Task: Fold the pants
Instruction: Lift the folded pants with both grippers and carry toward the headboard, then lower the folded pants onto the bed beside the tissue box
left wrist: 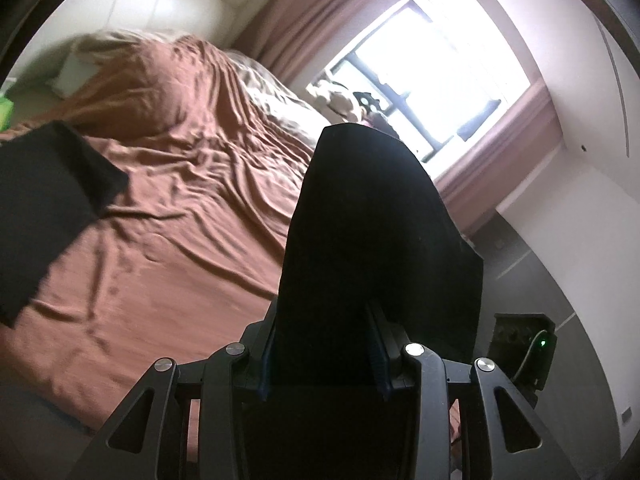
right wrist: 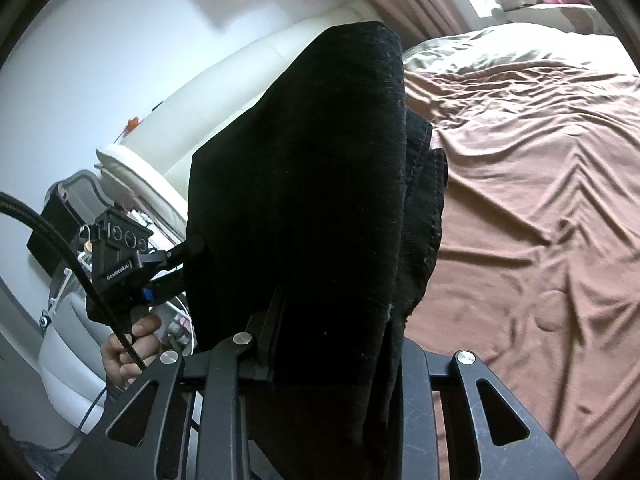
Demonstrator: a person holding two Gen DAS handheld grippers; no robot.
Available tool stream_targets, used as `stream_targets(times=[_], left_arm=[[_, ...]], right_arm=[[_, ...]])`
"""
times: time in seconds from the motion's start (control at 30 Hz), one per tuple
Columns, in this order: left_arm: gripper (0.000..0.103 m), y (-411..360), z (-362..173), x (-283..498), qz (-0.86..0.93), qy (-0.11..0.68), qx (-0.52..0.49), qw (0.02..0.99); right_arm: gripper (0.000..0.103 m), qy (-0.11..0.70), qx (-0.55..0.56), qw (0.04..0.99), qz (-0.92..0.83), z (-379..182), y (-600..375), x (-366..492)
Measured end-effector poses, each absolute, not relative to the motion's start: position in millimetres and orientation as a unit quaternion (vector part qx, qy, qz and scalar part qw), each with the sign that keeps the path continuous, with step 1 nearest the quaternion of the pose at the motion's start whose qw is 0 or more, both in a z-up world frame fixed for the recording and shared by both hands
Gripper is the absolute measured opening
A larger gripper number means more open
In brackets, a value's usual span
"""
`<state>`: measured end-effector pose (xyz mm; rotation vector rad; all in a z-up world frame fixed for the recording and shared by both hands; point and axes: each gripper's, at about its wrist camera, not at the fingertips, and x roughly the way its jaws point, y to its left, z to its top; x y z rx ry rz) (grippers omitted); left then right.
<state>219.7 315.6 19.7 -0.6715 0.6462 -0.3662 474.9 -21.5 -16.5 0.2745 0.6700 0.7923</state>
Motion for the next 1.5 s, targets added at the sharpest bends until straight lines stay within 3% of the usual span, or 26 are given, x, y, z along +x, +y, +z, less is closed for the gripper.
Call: stream_targets(times=[0.93,1.5], left_arm=[[0.034,571.4,26.0,232.1,-0.01,0.292,-0.338,0.895],[0.032,663.6,13.5,296.6,0.076,0.337,-0.288,0.893]], right_arm=[[0.025,0.344,0.057,0.827,0.44,-28.4,268.0,600.3],[0.024,0.383,0.081,0.794,0.466,-73.3,391.9,676.6]])
